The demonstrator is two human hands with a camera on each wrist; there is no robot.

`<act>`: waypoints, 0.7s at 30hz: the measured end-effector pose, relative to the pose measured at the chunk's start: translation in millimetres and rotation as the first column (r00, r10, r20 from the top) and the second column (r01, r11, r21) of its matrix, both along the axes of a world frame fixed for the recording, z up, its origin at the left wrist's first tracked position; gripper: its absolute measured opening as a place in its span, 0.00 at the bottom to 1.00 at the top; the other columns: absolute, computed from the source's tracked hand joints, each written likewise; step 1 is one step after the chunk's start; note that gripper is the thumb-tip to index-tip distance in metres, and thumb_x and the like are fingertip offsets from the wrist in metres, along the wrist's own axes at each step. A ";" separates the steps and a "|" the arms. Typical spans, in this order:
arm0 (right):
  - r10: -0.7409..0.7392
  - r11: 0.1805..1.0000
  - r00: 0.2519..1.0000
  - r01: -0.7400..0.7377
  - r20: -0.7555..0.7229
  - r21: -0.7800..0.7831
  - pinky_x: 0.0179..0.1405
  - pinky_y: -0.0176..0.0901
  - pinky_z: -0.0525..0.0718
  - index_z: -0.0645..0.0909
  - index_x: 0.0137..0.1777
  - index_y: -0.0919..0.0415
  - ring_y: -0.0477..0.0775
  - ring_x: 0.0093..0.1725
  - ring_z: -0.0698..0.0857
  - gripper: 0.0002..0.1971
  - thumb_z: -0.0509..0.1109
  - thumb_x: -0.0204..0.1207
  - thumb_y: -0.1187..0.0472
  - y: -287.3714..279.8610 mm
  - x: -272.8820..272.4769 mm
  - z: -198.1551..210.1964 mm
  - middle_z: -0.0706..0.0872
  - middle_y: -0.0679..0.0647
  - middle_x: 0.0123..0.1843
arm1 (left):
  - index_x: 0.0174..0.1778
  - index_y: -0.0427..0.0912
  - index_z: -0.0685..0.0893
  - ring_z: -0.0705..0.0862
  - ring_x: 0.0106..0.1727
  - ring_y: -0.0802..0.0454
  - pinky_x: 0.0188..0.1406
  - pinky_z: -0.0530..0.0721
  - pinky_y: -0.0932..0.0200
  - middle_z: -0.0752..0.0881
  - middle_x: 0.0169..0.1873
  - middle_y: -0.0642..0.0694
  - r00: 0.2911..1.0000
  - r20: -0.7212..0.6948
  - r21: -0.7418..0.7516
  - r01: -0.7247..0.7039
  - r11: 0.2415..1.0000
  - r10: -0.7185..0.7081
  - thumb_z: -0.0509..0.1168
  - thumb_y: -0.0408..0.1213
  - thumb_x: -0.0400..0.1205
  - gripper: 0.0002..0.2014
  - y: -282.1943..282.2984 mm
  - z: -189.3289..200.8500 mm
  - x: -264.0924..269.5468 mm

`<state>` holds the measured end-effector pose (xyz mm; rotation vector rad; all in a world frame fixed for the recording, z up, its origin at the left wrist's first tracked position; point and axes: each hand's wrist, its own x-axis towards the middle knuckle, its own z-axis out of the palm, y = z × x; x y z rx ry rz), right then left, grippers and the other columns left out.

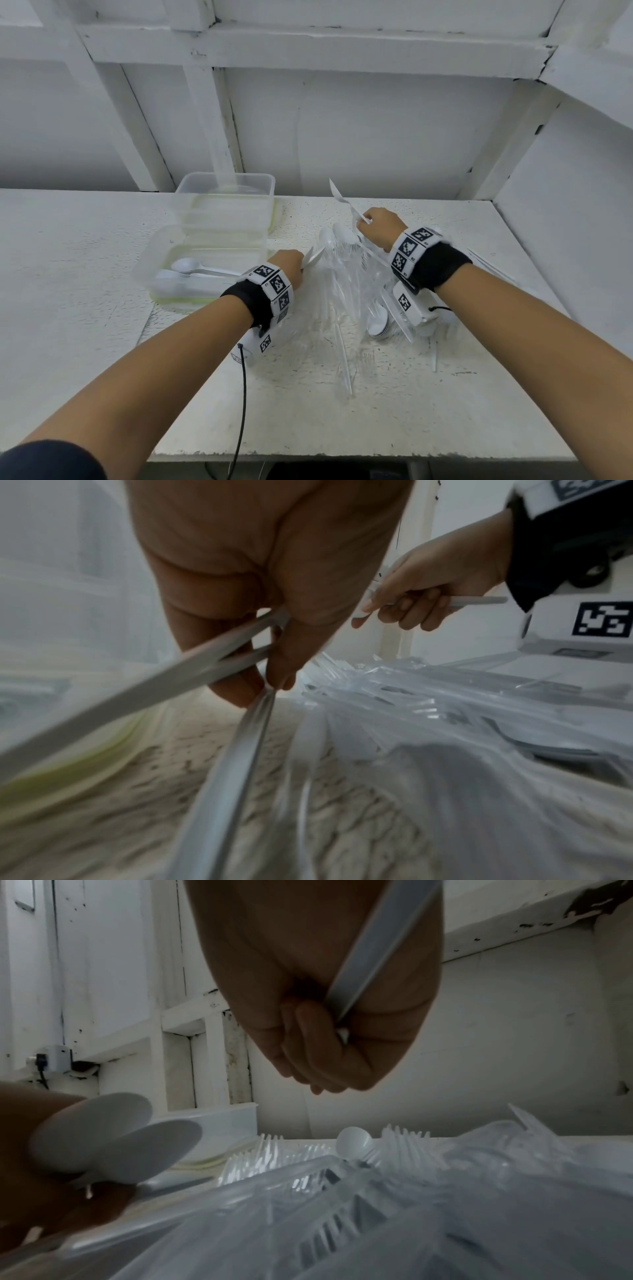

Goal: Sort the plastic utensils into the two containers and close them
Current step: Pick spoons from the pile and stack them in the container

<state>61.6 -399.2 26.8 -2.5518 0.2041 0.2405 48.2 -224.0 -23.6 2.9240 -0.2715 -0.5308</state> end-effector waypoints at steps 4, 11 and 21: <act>0.019 0.988 1.000 -0.015 -0.025 0.151 0.23 0.38 0.66 0.74 0.39 0.63 0.50 0.27 0.70 0.11 0.60 0.81 0.59 11.4 -4.3 -6.5 0.73 0.54 0.31 | 0.48 0.40 0.78 0.78 0.47 0.46 0.42 0.72 0.59 0.83 0.50 0.40 0.993 0.079 -0.214 -0.070 0.974 0.089 0.54 0.28 0.82 0.08 0.6 15.1 -6.3; -0.102 0.764 0.991 0.134 -0.086 0.632 0.14 0.31 0.61 0.79 0.44 0.62 0.45 0.20 0.63 0.08 0.62 0.80 0.60 35.7 -29.6 -2.2 0.69 0.50 0.27 | 0.35 0.37 0.78 0.79 0.33 0.53 0.29 0.80 0.66 0.79 0.32 0.44 0.955 -0.104 -0.849 -0.231 0.476 0.277 0.60 0.24 0.81 0.09 20.3 45.9 -13.2; -0.148 0.595 0.982 0.182 -0.115 0.783 0.15 0.33 0.64 0.81 0.50 0.63 0.43 0.19 0.63 0.11 0.66 0.80 0.54 59.9 -58.9 -9.9 0.82 0.53 0.37 | 0.37 0.36 0.77 0.77 0.29 0.56 0.23 0.75 0.71 0.78 0.30 0.46 0.957 -0.115 -0.903 -0.212 0.375 0.266 0.57 0.23 0.81 0.09 16.4 35.9 -38.1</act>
